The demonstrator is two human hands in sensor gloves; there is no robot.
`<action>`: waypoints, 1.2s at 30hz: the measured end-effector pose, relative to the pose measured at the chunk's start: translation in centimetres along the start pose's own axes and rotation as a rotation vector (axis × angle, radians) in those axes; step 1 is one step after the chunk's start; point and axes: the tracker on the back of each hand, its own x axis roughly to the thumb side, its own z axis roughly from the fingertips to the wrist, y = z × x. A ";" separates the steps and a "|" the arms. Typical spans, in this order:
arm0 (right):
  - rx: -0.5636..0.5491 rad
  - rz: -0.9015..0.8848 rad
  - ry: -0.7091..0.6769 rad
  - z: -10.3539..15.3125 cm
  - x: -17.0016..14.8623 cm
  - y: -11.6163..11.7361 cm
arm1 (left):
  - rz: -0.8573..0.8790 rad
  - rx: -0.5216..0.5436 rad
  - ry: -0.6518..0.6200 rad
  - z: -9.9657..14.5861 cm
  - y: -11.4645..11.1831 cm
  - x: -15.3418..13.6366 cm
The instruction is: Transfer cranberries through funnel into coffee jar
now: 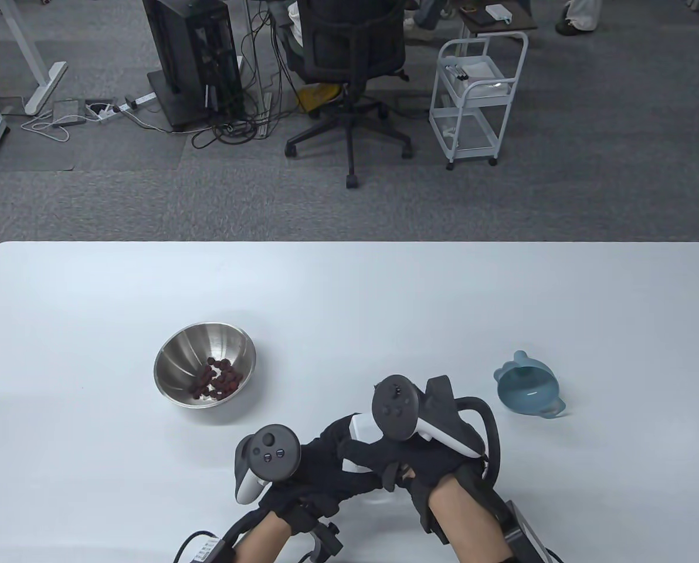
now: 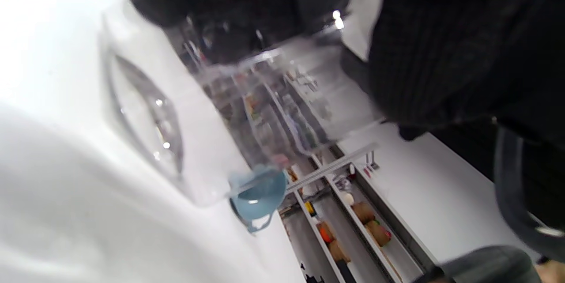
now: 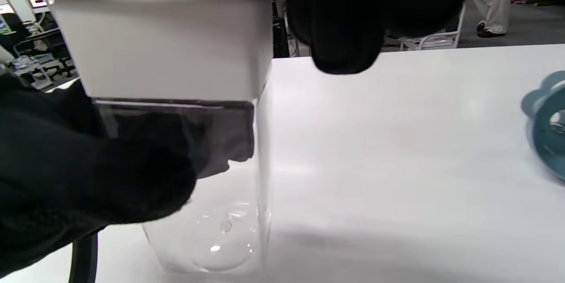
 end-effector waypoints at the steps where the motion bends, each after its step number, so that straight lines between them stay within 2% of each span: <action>1: -0.001 0.023 -0.023 -0.2 0.2 0.1 | -0.002 -0.002 -0.002 0.0 0.0 0.0; 7: 0.099 -0.094 -0.215 -0.4 0.4 -0.1 | -0.010 -0.014 -0.020 0.0 0.0 0.1; 13: 0.148 -0.062 -0.289 -0.1 1.0 -0.1 | -0.004 -0.022 -0.015 0.0 -0.1 -0.1; 17: 0.171 -0.089 -0.277 0.1 1.0 -0.4 | 0.000 -0.010 -0.012 0.1 0.0 -0.1; 19: 0.109 -0.100 -0.236 0.3 0.9 -1.0 | -0.002 -0.002 -0.011 0.1 0.0 -0.1; 20: 0.052 -0.076 -0.176 0.4 0.8 -1.4 | -0.003 0.001 -0.011 0.1 0.0 -0.1; 22: 0.008 -0.010 -0.074 0.5 0.8 -1.7 | -0.003 0.007 -0.011 0.1 0.1 -0.1; 27: 0.039 0.088 0.075 0.4 1.1 -1.2 | -0.002 0.018 -0.013 0.2 0.2 -0.1; 31: 0.071 0.073 0.038 0.0 1.2 -0.8 | 0.000 0.019 -0.013 0.2 0.2 -0.1; 33: 0.041 0.085 -0.029 -0.1 1.4 -0.9 | -0.012 0.018 -0.011 0.2 0.2 -0.1; 36: 0.066 0.055 -0.114 0.0 1.7 -1.0 | 0.006 0.016 -0.021 0.2 0.2 0.0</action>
